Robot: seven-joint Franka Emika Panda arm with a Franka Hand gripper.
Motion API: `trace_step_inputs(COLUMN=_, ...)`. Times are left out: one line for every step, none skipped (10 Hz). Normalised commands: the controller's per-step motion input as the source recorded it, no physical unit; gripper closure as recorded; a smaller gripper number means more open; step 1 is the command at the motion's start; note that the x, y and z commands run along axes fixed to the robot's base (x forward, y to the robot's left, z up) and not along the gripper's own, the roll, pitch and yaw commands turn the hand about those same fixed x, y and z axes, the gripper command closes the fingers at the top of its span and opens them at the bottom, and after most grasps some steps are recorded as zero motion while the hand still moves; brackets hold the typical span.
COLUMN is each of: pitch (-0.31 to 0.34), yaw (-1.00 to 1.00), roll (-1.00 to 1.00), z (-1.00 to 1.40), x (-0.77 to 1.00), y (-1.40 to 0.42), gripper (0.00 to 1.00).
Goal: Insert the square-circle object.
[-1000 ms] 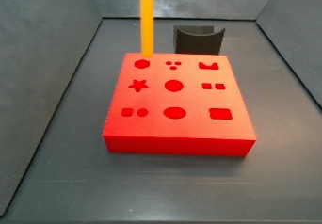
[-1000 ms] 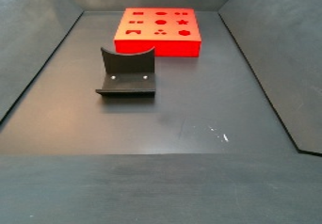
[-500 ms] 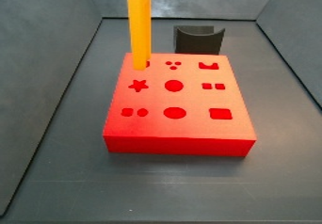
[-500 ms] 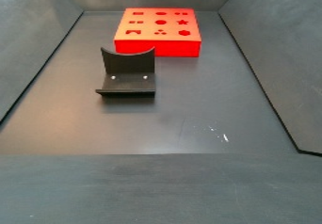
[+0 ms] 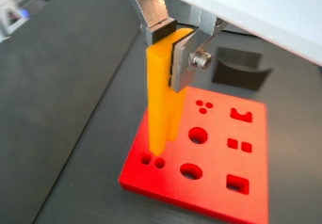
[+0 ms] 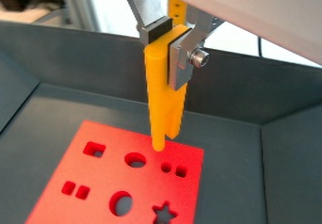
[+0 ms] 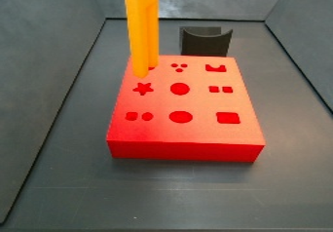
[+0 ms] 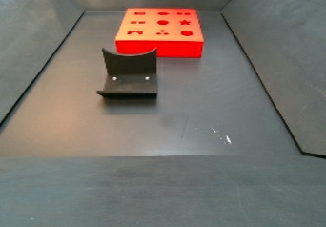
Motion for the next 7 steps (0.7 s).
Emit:
trace_step_inputs(pitch=-0.03, yaw=-1.0, roll=0.04, z=0.0, x=0.06, y=0.0, gripper=1.0)
trace_step_inputs(pitch=-0.019, yaw=-0.97, roll=0.05, z=0.0, x=0.1, y=0.0, gripper=1.0)
trace_step_inputs(pitch=-0.019, yaw=-0.94, roll=0.07, z=-0.05, x=0.12, y=0.0, gripper=1.0)
trace_step_inputs(pitch=-0.024, yaw=-0.95, roll=0.01, z=-0.1, x=0.12, y=0.0, gripper=1.0)
trace_step_inputs(pitch=-0.02, yaw=-0.95, roll=-0.02, z=-0.17, x=0.14, y=0.0, gripper=1.0)
trace_step_inputs(pitch=-0.016, yaw=-0.99, roll=-0.06, z=-0.21, x=0.09, y=0.0, gripper=1.0)
trace_step_inputs(pitch=-0.003, yaw=-1.0, roll=-0.03, z=-0.27, x=0.01, y=0.0, gripper=1.0)
